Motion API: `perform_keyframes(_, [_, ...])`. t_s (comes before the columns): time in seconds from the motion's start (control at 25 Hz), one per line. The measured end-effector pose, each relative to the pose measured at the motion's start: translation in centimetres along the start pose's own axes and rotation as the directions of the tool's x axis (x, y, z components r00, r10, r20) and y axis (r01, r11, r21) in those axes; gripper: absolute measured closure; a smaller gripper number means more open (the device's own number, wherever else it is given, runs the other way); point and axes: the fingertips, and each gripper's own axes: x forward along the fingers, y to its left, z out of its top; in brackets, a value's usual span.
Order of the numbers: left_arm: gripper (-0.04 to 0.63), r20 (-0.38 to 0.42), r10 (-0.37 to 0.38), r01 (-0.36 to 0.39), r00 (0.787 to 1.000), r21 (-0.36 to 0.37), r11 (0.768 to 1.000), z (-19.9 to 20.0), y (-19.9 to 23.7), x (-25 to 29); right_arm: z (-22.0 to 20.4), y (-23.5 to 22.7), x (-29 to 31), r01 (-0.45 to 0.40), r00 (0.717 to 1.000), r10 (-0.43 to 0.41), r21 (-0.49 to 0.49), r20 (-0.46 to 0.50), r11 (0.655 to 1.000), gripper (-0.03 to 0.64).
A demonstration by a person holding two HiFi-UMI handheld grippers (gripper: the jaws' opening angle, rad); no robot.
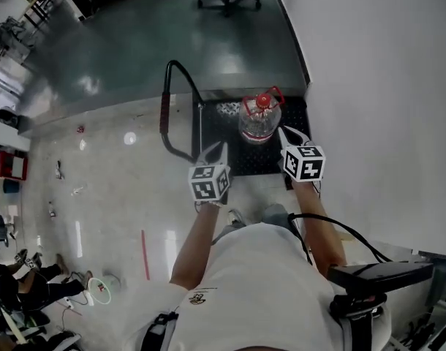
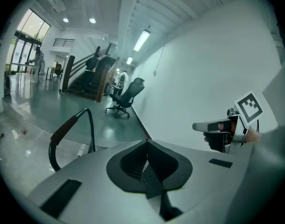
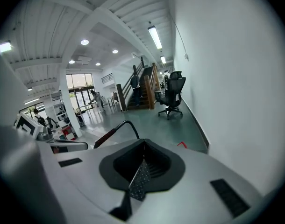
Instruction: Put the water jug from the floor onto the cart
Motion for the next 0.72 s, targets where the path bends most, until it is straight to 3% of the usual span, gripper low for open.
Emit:
perform_keyframes(0.28, [0.591,0.006,-0.045,0.045,0.999,0.028,0.999,-1.4,-5.6,-3.9,-2.2,1.8,-7.0,-0.026,0.999,0.026,-0.001,0.027,1.0,0.601])
perform_keyframes(0.48, [0.591,0.025,-0.015,0.014,1.0,0.044,0.999,0.0,-8.2,-4.8,-2.7,0.4,-9.1,-0.041,0.998,0.04,0.019,0.039,0.999,0.601])
perform_keyframes(0.72, [0.591,0.005,0.021,-0.021,1.0,0.015,1.0,-2.3,-11.5,-5.5,-4.2,-2.4,-12.6,-0.06,0.998,0.059,0.052,0.029,0.997,0.601])
